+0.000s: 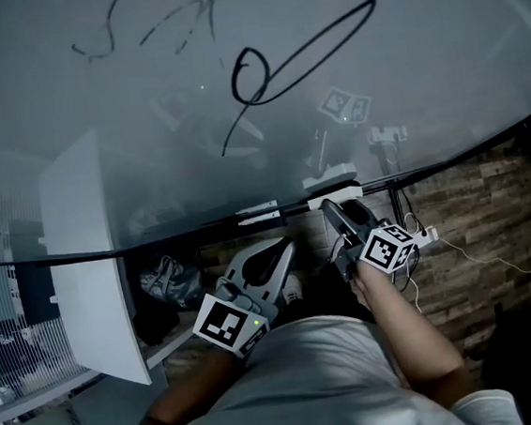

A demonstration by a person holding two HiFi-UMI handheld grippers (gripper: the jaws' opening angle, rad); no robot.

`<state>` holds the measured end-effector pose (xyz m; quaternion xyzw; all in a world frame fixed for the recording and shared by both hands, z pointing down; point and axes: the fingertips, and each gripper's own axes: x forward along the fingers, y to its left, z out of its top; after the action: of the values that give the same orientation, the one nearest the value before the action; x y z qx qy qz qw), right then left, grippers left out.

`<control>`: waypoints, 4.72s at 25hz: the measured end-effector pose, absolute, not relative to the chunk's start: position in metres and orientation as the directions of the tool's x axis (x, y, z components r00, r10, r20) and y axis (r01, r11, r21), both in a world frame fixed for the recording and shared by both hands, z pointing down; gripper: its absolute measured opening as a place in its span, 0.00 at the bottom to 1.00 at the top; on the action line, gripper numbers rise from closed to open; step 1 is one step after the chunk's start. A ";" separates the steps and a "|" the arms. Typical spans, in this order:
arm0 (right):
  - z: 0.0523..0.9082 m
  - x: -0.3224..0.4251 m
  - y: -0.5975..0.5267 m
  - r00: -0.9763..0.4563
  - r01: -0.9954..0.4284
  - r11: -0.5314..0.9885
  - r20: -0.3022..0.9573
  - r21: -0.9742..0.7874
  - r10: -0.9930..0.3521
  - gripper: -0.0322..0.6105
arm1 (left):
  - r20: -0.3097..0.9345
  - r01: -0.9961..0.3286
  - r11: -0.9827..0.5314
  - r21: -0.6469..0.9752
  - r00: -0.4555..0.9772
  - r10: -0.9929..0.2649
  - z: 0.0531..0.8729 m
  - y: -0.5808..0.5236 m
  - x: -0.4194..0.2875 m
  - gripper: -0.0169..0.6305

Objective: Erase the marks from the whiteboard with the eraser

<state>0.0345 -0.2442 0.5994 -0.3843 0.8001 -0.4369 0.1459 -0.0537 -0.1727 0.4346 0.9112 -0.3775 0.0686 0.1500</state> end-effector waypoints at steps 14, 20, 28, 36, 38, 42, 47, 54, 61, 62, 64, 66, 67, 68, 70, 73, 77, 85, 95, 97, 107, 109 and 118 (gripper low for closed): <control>0.583 0.029 -0.243 -0.658 -0.449 0.304 0.081 -0.840 -0.748 0.43 | 0.212 -0.705 -0.679 0.203 0.709 -0.673 0.424 -0.160 -0.059 0.04; 0.529 0.017 -0.241 -0.654 -0.438 0.337 0.038 -0.833 -0.755 0.43 | 0.179 -0.707 -0.679 0.198 0.707 -0.684 0.413 -0.150 -0.074 0.04; 0.423 0.012 -0.242 -0.645 -0.399 0.472 -0.126 -0.786 -0.754 0.43 | 0.143 -0.691 -0.695 0.199 0.722 -0.677 0.402 -0.145 -0.079 0.04; 0.441 0.018 -0.242 -0.635 -0.425 0.475 -0.120 -0.771 -0.763 0.43 | 0.152 -0.692 -0.692 0.204 0.721 -0.676 0.405 -0.146 -0.080 0.04; 0.465 0.022 -0.242 -0.630 -0.435 0.440 -0.083 -0.786 -0.772 0.43 | 0.158 -0.694 -0.689 0.207 0.719 -0.677 0.408 -0.148 -0.081 0.04; 0.524 0.033 -0.245 -0.611 -0.451 0.350 -0.002 -0.821 -0.791 0.43 | 0.182 -0.701 -0.681 0.211 0.713 -0.677 0.416 -0.153 -0.079 0.04; 0.587 0.039 -0.248 -0.611 -0.457 0.283 0.067 -0.843 -0.789 0.43 | 0.215 -0.706 -0.676 0.212 0.708 -0.673 0.428 -0.158 -0.076 0.04; 0.627 0.043 -0.248 -0.601 -0.427 0.187 0.122 -0.885 -0.790 0.43 | 0.230 -0.706 -0.675 0.214 0.708 -0.667 0.434 -0.161 -0.070 0.04; 0.577 0.031 -0.245 -0.623 -0.377 0.223 0.068 -0.899 -0.779 0.43 | 0.209 -0.702 -0.679 0.216 0.713 -0.670 0.429 -0.160 -0.072 0.04; 0.564 0.027 -0.244 -0.627 -0.362 0.235 0.049 -0.902 -0.778 0.43 | 0.206 -0.702 -0.679 0.216 0.712 -0.671 0.428 -0.160 -0.073 0.04; 0.536 0.020 -0.243 -0.634 -0.315 0.261 -0.003 -0.913 -0.773 0.43 | 0.202 -0.702 -0.678 0.217 0.712 -0.673 0.426 -0.158 -0.076 0.04; 0.502 0.014 -0.242 -0.639 -0.280 0.310 -0.064 -0.909 -0.766 0.43 | 0.199 -0.699 -0.681 0.218 0.715 -0.670 0.426 -0.156 -0.077 0.04; 0.483 0.012 -0.242 -0.642 -0.267 0.343 -0.099 -0.901 -0.761 0.43 | 0.198 -0.697 -0.683 0.220 0.717 -0.668 0.426 -0.156 -0.078 0.04; 0.465 0.010 -0.241 -0.643 -0.256 0.375 -0.133 -0.891 -0.754 0.43 | 0.198 -0.696 -0.683 0.222 0.718 -0.667 0.426 -0.155 -0.078 0.04; 0.435 0.006 -0.240 -0.643 -0.240 0.424 -0.184 -0.873 -0.743 0.43 | 0.197 -0.696 -0.683 0.223 0.718 -0.667 0.426 -0.153 -0.079 0.04; 0.422 0.005 -0.240 -0.644 -0.252 0.447 -0.195 -0.858 -0.740 0.43 | 0.196 -0.698 -0.681 0.221 0.716 -0.670 0.425 -0.153 -0.080 0.04; 0.441 0.009 -0.241 -0.647 -0.286 0.446 -0.172 -0.848 -0.743 0.43 | 0.215 -0.708 -0.670 0.221 0.706 -0.675 0.430 -0.151 -0.084 0.04; 0.574 0.036 -0.247 -0.621 -0.377 0.222 0.067 -0.899 -0.781 0.43 | 0.252 -0.723 -0.654 0.224 0.691 -0.678 0.443 -0.152 -0.080 0.04; 0.619 0.043 -0.248 -0.596 -0.444 0.135 0.179 -0.886 -0.783 0.43 | 0.255 -0.730 -0.644 0.226 0.683 -0.685 0.443 -0.147 -0.085 0.04; 0.615 0.042 -0.245 -0.594 -0.451 0.140 0.179 -0.881 -0.784 0.43 | 0.249 -0.728 -0.648 0.223 0.685 -0.684 0.441 -0.142 -0.089 0.04; 0.512 0.001 -0.160 -0.638 -0.558 0.413 0.053 -0.719 -0.768 0.43 | 0.168 -0.682 -0.701 0.209 0.731 -0.661 0.416 -0.093 -0.129 0.04; 0.485 -0.011 -0.134 -0.649 -0.588 0.476 0.030 -0.655 -0.760 0.43 | 0.147 -0.666 -0.717 0.205 0.746 -0.650 0.410 -0.081 -0.136 0.04; 0.395 -0.034 -0.033 -0.668 -0.695 0.629 -0.013 -0.349 -0.744 0.43 | 0.080 -0.630 -0.747 0.215 0.773 -0.629 0.400 -0.042 -0.144 0.04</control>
<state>-0.0336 -0.0328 0.3954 -0.4000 0.8992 -0.1593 0.0778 -0.1438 -0.0416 0.3998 0.9345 -0.3367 0.0010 0.1155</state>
